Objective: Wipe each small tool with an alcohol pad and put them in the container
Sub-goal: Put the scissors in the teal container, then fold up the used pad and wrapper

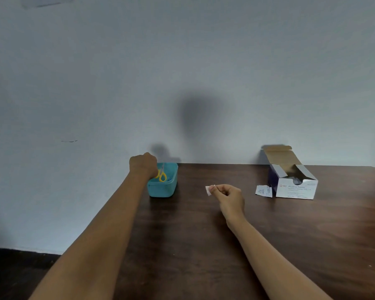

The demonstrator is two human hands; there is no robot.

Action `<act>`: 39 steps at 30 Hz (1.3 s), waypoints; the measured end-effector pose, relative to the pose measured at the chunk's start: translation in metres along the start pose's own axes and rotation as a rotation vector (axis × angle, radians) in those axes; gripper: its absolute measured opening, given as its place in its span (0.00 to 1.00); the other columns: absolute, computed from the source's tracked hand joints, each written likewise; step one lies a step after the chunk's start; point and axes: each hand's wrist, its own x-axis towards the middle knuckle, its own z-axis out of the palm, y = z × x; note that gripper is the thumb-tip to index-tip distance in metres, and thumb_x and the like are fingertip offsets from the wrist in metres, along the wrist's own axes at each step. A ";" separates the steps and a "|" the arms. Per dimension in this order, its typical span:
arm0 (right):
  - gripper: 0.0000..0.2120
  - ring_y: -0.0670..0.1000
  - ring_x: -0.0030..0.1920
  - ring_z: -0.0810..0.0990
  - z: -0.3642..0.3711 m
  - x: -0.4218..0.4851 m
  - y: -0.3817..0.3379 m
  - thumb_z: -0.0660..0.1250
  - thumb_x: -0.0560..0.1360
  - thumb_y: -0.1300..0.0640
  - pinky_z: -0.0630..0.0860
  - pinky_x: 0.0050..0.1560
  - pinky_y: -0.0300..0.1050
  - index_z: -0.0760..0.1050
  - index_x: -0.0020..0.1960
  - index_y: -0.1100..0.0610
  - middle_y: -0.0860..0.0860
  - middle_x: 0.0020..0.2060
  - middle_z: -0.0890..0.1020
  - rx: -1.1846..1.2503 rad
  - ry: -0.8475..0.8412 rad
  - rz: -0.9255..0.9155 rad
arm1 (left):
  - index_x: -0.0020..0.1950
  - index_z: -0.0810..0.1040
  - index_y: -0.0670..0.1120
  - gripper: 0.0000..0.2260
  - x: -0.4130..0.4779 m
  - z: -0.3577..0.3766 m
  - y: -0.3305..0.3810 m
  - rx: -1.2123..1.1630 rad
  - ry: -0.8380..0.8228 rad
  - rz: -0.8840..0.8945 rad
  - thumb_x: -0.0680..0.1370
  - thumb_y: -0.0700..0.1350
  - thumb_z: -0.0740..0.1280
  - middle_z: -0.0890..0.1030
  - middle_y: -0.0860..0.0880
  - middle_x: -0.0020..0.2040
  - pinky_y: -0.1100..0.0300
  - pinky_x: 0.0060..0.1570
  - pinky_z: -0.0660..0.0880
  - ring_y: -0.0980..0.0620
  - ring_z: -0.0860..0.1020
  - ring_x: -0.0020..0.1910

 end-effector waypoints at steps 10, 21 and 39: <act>0.09 0.43 0.32 0.72 0.001 0.001 0.004 0.73 0.72 0.53 0.68 0.34 0.37 0.82 0.37 0.58 0.47 0.29 0.77 0.013 -0.006 -0.018 | 0.54 0.77 0.46 0.09 0.013 0.017 0.011 0.158 -0.017 0.075 0.77 0.44 0.60 0.72 0.52 0.41 0.62 0.35 0.64 0.52 0.79 0.50; 0.08 0.44 0.33 0.72 0.000 0.002 0.007 0.73 0.72 0.53 0.68 0.35 0.38 0.82 0.36 0.55 0.47 0.29 0.77 0.061 -0.002 -0.019 | 0.55 0.76 0.45 0.11 0.016 0.015 0.016 0.143 -0.080 0.093 0.78 0.50 0.63 0.76 0.50 0.48 0.60 0.38 0.67 0.51 0.77 0.45; 0.04 0.44 0.34 0.75 -0.085 0.022 0.006 0.69 0.75 0.60 0.72 0.34 0.31 0.79 0.46 0.61 0.51 0.34 0.79 0.268 0.120 0.041 | 0.45 0.83 0.43 0.13 -0.023 -0.031 0.155 -0.902 0.092 0.211 0.76 0.51 0.64 0.83 0.45 0.43 0.58 0.44 0.75 0.45 0.81 0.44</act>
